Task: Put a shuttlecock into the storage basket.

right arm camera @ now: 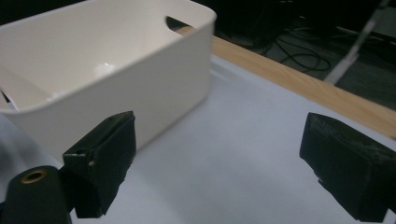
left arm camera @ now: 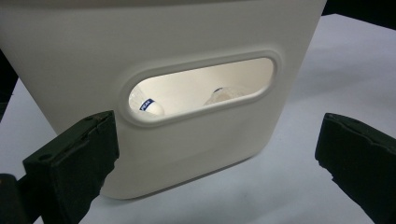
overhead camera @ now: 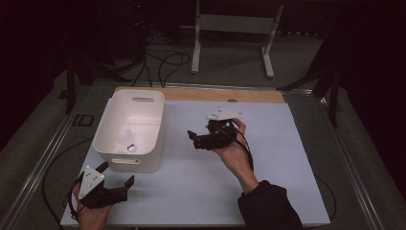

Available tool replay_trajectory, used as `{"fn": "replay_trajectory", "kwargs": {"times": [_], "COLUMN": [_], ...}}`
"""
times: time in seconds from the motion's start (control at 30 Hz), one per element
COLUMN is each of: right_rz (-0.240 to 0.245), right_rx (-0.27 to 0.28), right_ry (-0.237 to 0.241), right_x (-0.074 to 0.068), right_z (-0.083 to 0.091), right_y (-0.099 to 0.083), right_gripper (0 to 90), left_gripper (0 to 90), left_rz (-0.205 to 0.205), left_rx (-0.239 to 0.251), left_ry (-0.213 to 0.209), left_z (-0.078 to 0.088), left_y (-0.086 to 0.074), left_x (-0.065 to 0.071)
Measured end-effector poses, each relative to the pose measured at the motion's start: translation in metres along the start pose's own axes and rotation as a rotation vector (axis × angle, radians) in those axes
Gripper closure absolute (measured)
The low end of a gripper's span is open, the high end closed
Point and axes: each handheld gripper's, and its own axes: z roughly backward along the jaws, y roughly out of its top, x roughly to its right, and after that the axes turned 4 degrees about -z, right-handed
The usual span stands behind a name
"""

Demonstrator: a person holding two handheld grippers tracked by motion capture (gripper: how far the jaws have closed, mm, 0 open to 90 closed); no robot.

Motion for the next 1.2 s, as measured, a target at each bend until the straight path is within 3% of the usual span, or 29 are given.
{"fn": "replay_trajectory", "kwargs": {"times": [0.43, 0.67, 0.77, 0.93, 1.03, 1.2], "right_rz": [-0.107, -0.092, -0.116, -0.109, -0.070, -0.081], "right_rx": [0.048, 0.075, 0.098, 0.145, 0.175, 0.231], "right_ry": [-0.066, -0.126, -0.122, -0.123, -0.137, -0.150], "right_x": [0.045, 0.056, 0.060, 0.061, 0.062, 0.064], "right_z": [0.047, 0.071, 0.080, 0.091, 0.097, 0.103], "right_y": [-0.063, -0.095, -0.108, -0.126, -0.135, -0.147], "right_gripper": [10.3, 10.5, 10.5, 10.4, 10.4, 10.4], "left_gripper": [0.0, 0.0, 0.1, 0.0, 0.0, 0.1], "left_rz": [0.004, 0.001, 0.006, 0.030, 0.032, 0.037], "left_rx": [0.001, 0.006, 0.014, 0.040, 0.053, 0.061], "left_ry": [-0.005, -0.012, -0.019, -0.026, -0.026, -0.031], "left_z": [0.001, 0.000, 0.001, 0.003, 0.004, 0.002], "left_y": [0.000, 0.000, 0.001, 0.001, 0.001, 0.003], "left_x": [0.002, 0.003, 0.003, 0.001, 0.000, 0.001]}}
